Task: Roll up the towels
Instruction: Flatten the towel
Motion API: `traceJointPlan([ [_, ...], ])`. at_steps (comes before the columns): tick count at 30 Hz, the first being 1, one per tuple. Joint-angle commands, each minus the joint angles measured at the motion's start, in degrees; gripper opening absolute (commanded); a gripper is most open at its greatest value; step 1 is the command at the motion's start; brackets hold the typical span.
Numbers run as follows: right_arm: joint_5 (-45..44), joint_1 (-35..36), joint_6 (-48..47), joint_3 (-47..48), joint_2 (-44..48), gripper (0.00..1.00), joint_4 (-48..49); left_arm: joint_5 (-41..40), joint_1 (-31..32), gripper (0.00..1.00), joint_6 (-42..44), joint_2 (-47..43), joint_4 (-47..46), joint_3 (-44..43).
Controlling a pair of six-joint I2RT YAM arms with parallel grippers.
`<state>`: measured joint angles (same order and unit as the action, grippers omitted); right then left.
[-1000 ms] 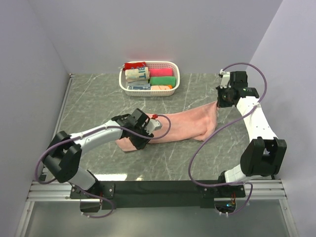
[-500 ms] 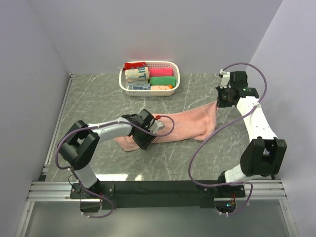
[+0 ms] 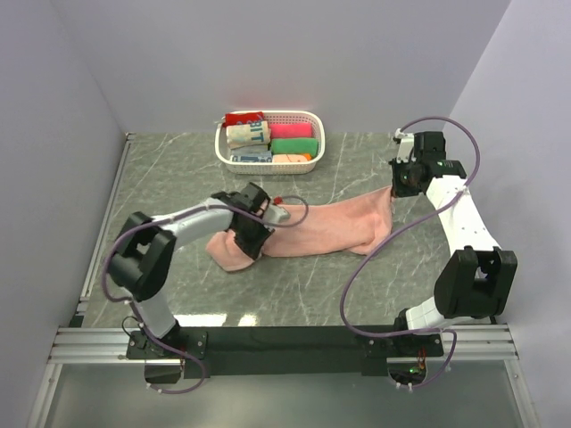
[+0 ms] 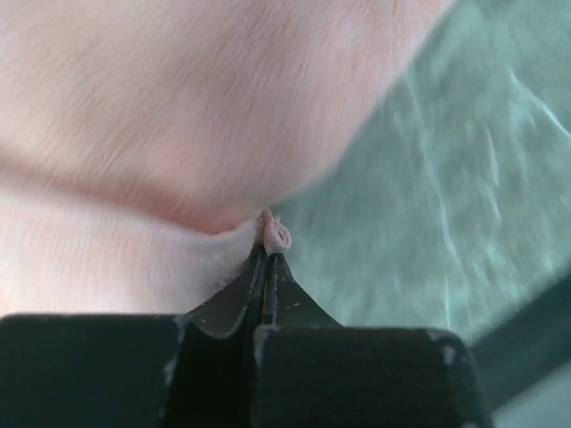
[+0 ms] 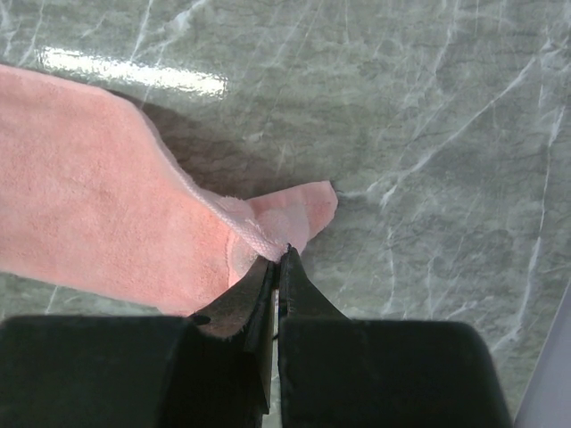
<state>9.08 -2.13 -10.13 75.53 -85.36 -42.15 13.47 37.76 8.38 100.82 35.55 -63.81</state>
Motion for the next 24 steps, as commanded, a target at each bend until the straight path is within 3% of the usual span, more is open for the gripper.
traceJointPlan([
  [1,-0.3,-0.6,-2.0,2.3,2.4,0.00,-0.2,7.5,-5.8,0.00,4.3,-9.7,8.5,-6.5],
  [7,0.7,-3.3,-6.1,8.9,4.6,0.00,-3.1,11.5,-22.4,0.00,8.7,-19.1,18.9,-23.4],
  [13,2.4,-3.5,-8.3,20.7,6.2,0.00,-7.2,14.5,-34.2,0.00,7.9,-23.0,19.1,-35.0],
  [18,1.6,-3.6,-9.5,26.2,9.5,0.00,-9.7,15.9,-41.5,0.00,4.9,-27.9,18.1,-38.3],
  [24,-3.0,-3.6,-13.7,17.8,23.4,0.00,-7.9,14.6,-47.5,0.00,4.5,-39.5,18.2,-33.7],
])
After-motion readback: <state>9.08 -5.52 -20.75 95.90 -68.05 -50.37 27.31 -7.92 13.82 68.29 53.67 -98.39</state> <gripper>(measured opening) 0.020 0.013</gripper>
